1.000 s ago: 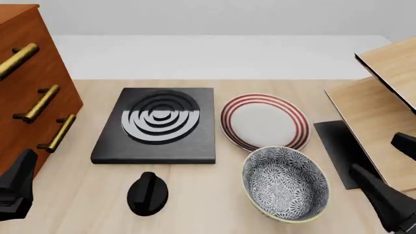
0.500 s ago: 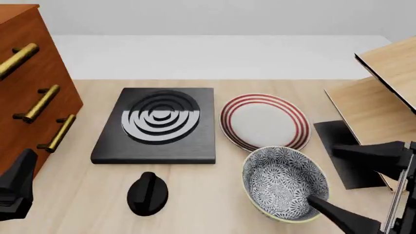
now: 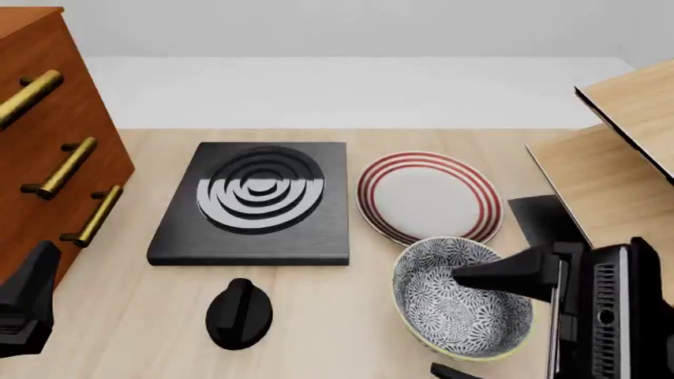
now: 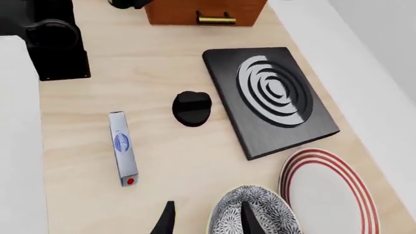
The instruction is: Pick up the cream cheese and put it in the bowl.
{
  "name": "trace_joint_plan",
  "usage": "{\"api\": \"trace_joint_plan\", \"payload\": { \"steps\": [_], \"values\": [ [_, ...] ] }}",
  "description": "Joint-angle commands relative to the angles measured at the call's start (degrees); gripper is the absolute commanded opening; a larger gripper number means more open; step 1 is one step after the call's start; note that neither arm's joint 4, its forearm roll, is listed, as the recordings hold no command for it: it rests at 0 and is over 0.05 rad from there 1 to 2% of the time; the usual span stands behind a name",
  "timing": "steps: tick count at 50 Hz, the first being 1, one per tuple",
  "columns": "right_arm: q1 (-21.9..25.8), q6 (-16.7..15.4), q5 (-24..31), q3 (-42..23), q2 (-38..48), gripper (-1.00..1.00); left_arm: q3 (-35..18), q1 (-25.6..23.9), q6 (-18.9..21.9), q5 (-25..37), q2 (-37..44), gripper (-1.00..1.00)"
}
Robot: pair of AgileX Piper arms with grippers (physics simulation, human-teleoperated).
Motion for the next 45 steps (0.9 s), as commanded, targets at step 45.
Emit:
{"api": "trace_joint_plan", "payload": {
  "steps": [45],
  "values": [
    [21.0, 11.5, -10.2, -15.7, 35.2, 1.00, 0.0, 0.0, 0.0, 0.0, 0.0, 1.00]
  ]
}}
